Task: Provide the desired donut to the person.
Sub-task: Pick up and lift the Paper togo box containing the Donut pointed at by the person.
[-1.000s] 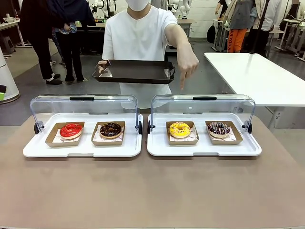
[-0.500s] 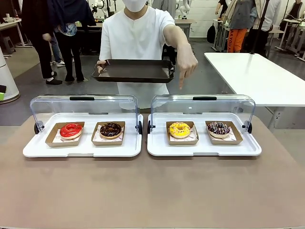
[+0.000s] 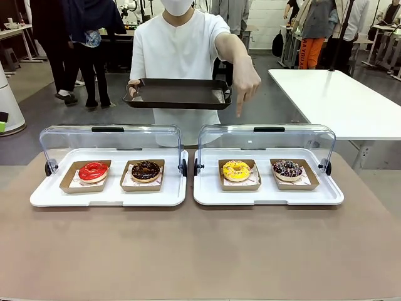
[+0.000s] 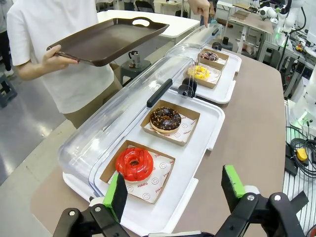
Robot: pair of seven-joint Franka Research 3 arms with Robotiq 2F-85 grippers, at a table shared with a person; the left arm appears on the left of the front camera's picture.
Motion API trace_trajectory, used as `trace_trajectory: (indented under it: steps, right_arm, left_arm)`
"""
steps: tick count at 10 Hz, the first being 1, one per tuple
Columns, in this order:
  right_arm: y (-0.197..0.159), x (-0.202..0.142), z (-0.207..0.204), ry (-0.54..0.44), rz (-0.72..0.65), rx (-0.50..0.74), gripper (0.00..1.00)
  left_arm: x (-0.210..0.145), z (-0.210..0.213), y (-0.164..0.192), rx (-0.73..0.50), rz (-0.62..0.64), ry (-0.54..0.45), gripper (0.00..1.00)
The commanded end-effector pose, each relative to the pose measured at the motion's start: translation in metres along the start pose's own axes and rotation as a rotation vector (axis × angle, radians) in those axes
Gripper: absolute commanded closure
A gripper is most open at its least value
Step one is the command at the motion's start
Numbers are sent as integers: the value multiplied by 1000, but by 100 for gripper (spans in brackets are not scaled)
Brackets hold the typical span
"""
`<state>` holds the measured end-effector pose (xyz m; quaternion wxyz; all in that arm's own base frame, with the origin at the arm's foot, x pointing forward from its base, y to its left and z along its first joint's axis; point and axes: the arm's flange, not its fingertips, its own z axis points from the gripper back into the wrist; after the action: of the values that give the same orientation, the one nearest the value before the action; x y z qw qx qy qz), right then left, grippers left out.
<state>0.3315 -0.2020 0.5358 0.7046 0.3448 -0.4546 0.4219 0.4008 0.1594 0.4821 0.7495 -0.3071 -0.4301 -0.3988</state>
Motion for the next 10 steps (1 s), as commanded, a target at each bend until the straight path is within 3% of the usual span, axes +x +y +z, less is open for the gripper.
trace_trajectory:
  steps: [1, 10]
  right_arm:
    - [-1, 0, 0, -11, 2, 5, 0]
    - [-1, 0, 0, -11, 2, 5, 0]
  left_arm:
    - [0, 1, -1, -1, 0, -13, 0]
    - [0, 1, -1, -1, 0, -13, 0]
